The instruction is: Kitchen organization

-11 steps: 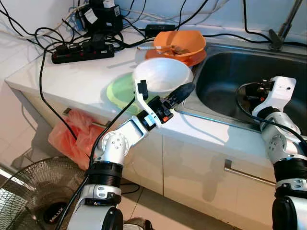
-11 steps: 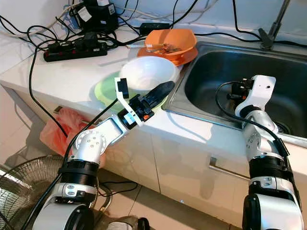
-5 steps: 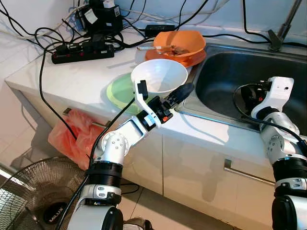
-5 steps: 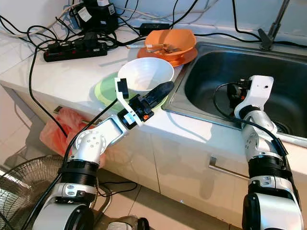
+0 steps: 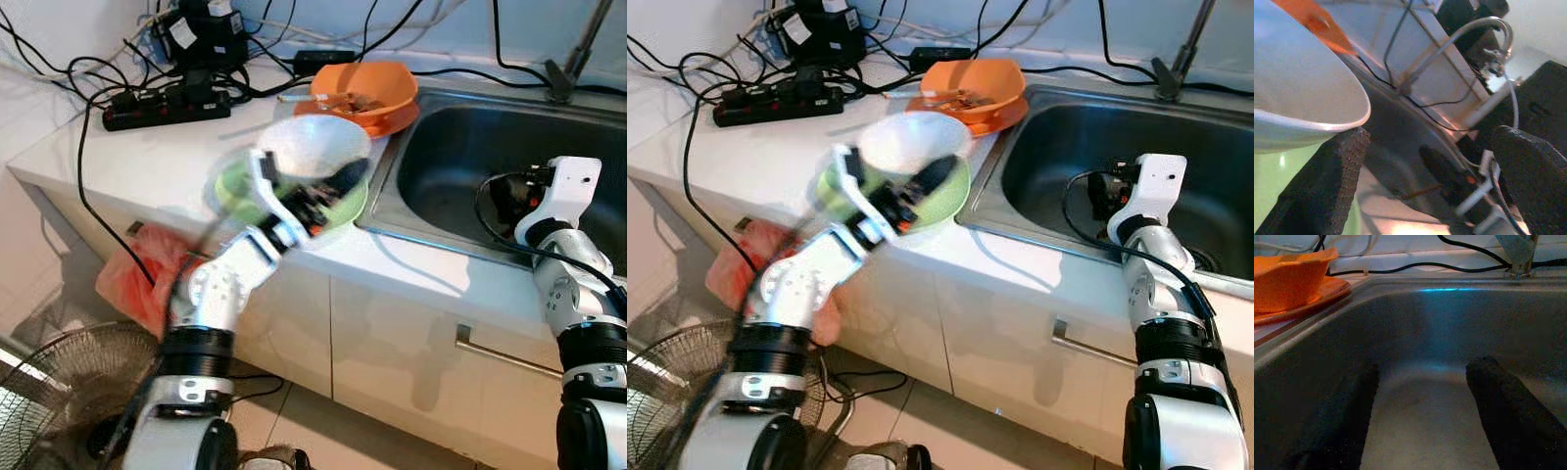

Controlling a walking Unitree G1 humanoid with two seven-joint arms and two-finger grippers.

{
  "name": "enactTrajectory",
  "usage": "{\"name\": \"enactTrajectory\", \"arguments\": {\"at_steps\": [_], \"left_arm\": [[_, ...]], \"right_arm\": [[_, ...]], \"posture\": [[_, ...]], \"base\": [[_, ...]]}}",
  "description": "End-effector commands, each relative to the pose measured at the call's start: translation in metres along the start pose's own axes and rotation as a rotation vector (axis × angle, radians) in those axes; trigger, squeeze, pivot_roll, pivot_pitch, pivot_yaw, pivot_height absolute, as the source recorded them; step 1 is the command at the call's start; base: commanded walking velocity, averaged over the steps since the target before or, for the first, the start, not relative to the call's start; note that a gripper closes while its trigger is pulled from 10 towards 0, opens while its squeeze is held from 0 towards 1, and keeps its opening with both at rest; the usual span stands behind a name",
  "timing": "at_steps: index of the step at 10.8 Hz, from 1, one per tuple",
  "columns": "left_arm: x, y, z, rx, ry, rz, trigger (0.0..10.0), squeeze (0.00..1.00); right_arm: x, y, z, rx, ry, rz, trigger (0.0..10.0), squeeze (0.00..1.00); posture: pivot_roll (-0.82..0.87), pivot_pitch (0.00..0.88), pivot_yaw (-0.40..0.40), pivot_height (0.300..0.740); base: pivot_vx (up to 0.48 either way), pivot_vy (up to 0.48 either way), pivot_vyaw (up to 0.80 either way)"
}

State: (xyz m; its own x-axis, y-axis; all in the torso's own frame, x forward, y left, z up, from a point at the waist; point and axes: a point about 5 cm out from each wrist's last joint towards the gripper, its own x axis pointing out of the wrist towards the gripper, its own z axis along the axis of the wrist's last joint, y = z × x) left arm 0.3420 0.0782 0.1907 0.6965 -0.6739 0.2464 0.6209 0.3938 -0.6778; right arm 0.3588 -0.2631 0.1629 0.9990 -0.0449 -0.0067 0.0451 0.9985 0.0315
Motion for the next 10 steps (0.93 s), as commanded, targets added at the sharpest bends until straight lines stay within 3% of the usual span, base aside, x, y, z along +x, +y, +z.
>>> {"name": "enactTrajectory", "arguments": {"at_steps": [1,4,5,6,10], "left_arm": [[-0.003,-0.002,0.012,0.055,-0.023,0.010,10.0,1.00],[-0.011,-0.001,0.013,0.094,0.027,0.020,10.0,1.00],[-0.012,-0.008,0.014,0.117,0.051,-0.024,10.0,0.82],[-0.013,-0.013,0.024,0.169,0.043,-0.046,10.0,1.00],[-0.021,-0.010,0.053,0.384,-0.015,0.075,10.0,1.00]], "right_arm": [[0.000,0.003,0.004,0.006,-0.023,0.026,10.0,1.00],[0.001,0.010,0.005,0.031,-0.033,0.062,10.0,1.00],[0.001,0.010,0.005,0.039,-0.033,0.072,10.0,1.00],[0.001,0.012,0.006,0.044,-0.035,0.090,10.0,1.00],[0.000,0.017,0.004,0.064,-0.036,0.117,10.0,1.00]], "posture": [[0.14,0.038,0.093,0.740],[0.14,0.028,0.095,0.740],[0.14,0.025,0.093,0.740],[0.14,0.023,0.092,0.740],[0.15,0.022,0.092,0.740]], "base": [[0.000,0.000,0.00],[0.000,0.000,0.00],[0.000,0.000,0.00],[0.000,0.000,0.00],[0.000,0.000,0.00]]}}
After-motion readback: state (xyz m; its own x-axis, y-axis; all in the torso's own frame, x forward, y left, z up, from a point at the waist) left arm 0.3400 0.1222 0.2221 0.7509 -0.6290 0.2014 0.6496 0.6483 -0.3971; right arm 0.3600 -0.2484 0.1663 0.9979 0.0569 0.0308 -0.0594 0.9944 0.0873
